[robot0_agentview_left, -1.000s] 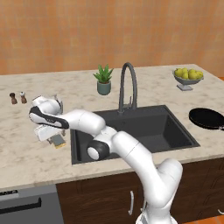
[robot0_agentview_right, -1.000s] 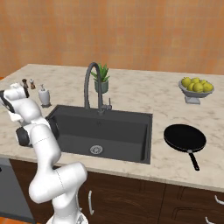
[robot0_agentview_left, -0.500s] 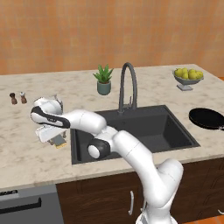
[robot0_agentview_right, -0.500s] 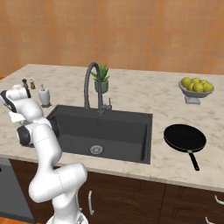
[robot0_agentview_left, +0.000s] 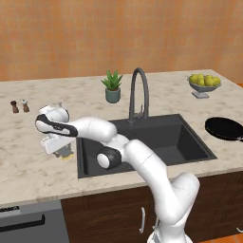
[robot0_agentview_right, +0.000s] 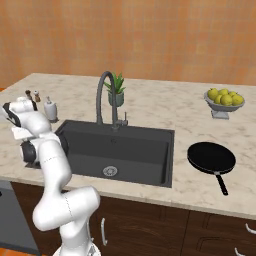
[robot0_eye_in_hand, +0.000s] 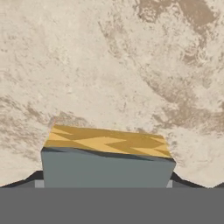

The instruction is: Pick the pan and sponge and place them into the sink. Then turn on the water.

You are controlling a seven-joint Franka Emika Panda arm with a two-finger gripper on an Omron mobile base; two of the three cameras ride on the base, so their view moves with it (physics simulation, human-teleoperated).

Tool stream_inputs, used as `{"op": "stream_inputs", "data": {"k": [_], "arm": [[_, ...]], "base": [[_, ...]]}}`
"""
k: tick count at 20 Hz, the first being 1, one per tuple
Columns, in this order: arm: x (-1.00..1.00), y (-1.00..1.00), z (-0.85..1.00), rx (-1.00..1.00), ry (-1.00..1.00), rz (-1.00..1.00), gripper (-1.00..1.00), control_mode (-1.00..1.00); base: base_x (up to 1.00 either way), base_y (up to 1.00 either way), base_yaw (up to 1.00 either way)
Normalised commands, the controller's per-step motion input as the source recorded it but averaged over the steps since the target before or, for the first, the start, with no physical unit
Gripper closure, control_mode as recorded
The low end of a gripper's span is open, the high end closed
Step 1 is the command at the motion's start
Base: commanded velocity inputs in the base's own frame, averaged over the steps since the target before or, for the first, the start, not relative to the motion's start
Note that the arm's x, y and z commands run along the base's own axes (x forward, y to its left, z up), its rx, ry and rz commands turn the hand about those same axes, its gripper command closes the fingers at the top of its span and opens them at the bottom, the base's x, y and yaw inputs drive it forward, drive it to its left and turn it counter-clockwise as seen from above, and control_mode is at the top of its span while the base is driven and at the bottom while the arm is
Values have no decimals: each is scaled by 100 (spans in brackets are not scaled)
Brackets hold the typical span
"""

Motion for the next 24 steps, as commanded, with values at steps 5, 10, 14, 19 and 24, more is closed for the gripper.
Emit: {"op": "stream_inputs", "data": {"k": [5,10,14,19,24], "arm": [[-73,-66,-1,39,-23,9,100,-100],[-100,-99,20,48,-21,12,100,-100],[-100,-100,12,43,-24,14,100,-100],[-100,-81,51,37,-8,9,100,-100],[-95,-55,98,26,1,5,100,-100]], "base": [[0,0,0],[0,0,0],[0,0,0],[0,0,0],[0,0,0]]}}
